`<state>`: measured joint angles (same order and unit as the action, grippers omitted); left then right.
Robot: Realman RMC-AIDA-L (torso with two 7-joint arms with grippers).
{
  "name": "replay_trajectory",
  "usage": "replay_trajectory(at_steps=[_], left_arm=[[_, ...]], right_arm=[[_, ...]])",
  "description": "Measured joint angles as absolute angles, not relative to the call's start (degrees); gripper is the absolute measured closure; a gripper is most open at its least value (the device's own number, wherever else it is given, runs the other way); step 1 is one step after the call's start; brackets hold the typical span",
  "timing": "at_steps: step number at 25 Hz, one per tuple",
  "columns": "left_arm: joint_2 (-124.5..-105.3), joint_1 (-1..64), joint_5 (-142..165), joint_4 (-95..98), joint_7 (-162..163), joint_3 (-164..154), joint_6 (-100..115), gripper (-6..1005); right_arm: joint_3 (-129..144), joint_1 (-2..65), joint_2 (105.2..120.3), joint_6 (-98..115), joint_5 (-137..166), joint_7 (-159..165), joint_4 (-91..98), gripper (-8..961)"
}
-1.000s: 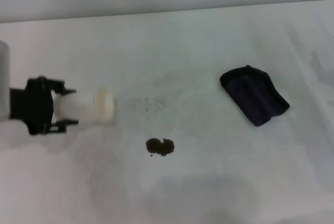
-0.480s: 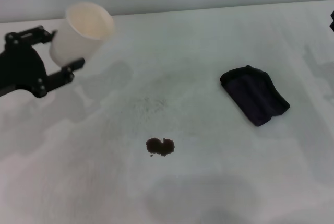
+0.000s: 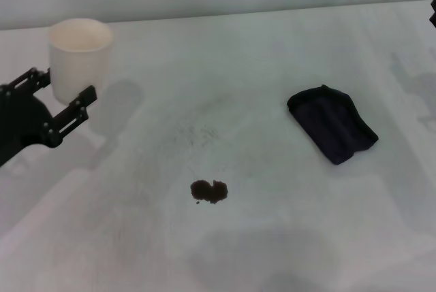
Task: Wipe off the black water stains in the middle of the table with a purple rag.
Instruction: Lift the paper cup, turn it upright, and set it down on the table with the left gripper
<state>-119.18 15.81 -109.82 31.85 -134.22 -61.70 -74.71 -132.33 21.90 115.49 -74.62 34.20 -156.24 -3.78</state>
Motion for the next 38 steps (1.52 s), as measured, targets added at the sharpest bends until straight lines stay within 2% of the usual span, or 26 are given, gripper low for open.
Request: replay_trajectory(at_steps=[6, 18, 38], left_arm=[[-119.18, 18.3, -117.6, 18.9, -140.5, -61.7, -74.4, 354], [-119.27, 21.1, -117.2, 12.9, -141.2, -66.9, -67.8, 322], [-119.62, 19.2, -117.2, 8.3, -145.7, -68.5, -65.4, 267]], right_arm=[[-131.8, 21.7, 115.48, -74.6, 34.2, -157.1, -5.0, 82], [-131.8, 21.0, 115.31, -74.8, 34.2, -158.6, -8.2, 82], [-131.0, 21.6, 115.12, -73.4, 34.5, -160.9, -10.1, 83]])
